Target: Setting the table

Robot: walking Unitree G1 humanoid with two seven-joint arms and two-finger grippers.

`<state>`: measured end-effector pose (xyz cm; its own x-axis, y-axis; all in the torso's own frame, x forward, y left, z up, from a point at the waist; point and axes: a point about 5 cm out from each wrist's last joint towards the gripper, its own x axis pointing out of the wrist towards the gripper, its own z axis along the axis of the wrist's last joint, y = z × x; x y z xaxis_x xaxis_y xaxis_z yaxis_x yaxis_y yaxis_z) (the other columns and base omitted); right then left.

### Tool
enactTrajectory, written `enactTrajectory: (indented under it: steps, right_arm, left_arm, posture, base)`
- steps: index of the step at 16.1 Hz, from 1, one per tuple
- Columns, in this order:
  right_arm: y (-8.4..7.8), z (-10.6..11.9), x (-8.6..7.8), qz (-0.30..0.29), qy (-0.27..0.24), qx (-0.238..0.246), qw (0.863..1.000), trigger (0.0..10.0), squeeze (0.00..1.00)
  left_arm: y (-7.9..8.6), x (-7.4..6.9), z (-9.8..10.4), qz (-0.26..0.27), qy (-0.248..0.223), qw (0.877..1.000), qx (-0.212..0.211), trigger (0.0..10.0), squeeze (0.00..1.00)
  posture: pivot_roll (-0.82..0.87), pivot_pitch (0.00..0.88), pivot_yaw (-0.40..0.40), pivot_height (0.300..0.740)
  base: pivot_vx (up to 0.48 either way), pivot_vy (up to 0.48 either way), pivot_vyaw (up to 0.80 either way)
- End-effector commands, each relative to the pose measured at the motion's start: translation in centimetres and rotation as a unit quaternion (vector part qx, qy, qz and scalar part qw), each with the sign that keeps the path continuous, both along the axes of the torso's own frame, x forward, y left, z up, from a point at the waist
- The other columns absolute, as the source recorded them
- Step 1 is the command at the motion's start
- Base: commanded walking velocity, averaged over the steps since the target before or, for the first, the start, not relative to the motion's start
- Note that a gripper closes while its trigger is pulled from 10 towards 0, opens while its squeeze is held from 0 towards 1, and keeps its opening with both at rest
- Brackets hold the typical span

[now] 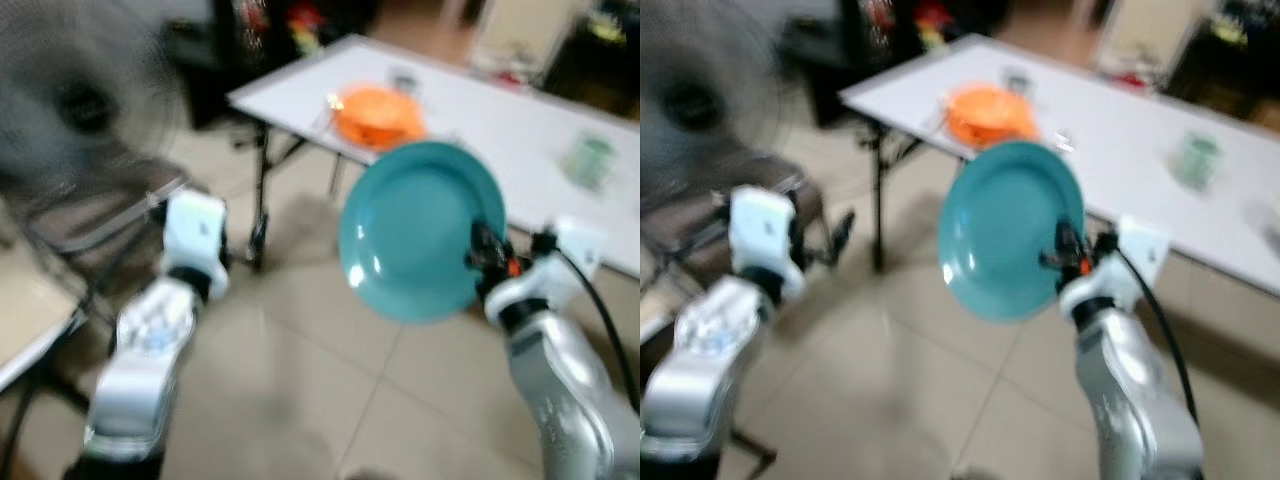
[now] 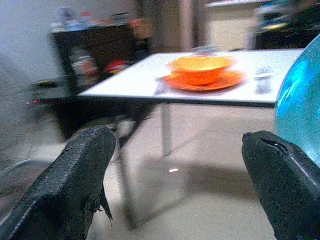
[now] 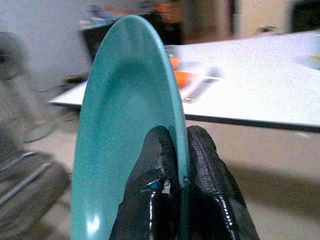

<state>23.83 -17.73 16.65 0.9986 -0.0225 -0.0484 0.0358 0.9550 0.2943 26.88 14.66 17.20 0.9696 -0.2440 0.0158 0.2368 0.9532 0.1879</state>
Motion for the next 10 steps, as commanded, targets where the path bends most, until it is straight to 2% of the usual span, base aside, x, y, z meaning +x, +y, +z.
enactTrajectory:
  steps: [1, 3, 10]
  right_arm:
    - [-0.15, 0.71, -0.05, -0.007, -0.019, 0.002, 1.000, 10.0, 0.00]
    - [-0.26, 0.65, -0.06, -0.011, -0.018, 0.005, 1.000, 10.0, 0.00]
    - [-0.25, 0.65, 0.05, -0.016, -0.018, 0.022, 0.999, 10.0, 0.00]
  left_arm:
    - [0.15, -0.02, 0.42, -0.003, -0.008, 1.000, 0.002, 10.0, 0.01]
    - [0.15, -0.02, 0.36, -0.005, -0.007, 1.000, 0.003, 10.0, 0.01]
    - [0.26, 0.04, 0.35, -0.007, -0.006, 1.000, 0.002, 10.0, 0.02]
  posture:
    - [0.06, 0.000, -0.071, 0.740]
    - [0.06, 0.000, -0.071, 0.740]
    - [0.06, 0.000, -0.073, 0.740]
  base:
    - [0.000, 0.000, -0.80]
    - [0.120, 0.000, -0.80]
    - [0.283, 0.000, -0.78]
